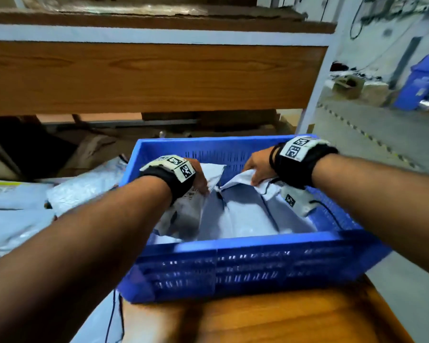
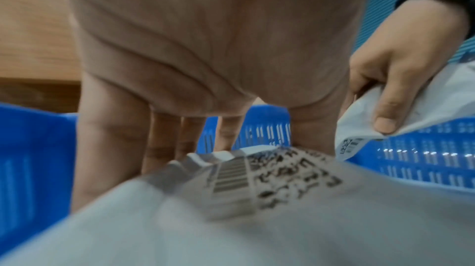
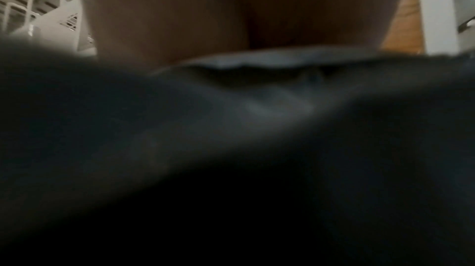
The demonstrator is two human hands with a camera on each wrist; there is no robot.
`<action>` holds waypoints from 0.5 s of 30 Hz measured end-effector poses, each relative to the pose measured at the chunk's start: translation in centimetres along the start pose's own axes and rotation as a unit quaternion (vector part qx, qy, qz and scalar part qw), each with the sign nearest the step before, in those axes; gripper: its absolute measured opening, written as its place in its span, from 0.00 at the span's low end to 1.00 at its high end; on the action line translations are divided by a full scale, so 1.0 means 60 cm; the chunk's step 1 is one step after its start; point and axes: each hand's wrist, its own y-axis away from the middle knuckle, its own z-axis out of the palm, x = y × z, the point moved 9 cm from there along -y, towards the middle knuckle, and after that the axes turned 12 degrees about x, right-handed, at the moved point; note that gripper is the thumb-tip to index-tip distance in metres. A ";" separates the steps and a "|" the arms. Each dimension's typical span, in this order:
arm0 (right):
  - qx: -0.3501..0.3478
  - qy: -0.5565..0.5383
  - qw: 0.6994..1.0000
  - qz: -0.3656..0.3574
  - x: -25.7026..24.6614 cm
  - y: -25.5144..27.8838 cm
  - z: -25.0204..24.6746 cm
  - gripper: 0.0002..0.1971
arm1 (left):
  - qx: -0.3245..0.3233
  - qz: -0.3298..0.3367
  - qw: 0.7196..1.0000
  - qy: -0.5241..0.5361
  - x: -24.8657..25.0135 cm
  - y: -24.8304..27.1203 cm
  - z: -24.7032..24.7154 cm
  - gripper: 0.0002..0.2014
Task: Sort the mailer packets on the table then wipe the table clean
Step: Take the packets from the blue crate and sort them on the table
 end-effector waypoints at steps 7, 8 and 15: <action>0.004 0.011 0.998 -0.066 -0.099 -0.043 0.046 0.20 | -0.014 -0.017 1.000 -0.013 -0.015 0.016 0.045 0.32; 0.005 0.012 0.998 -0.068 -0.112 -0.049 0.055 0.19 | -0.012 -0.032 0.999 -0.008 -0.022 0.019 0.053 0.33; -0.001 0.017 0.997 -0.074 -0.159 -0.057 0.090 0.25 | -0.028 -0.071 0.997 -0.028 -0.065 0.031 0.082 0.41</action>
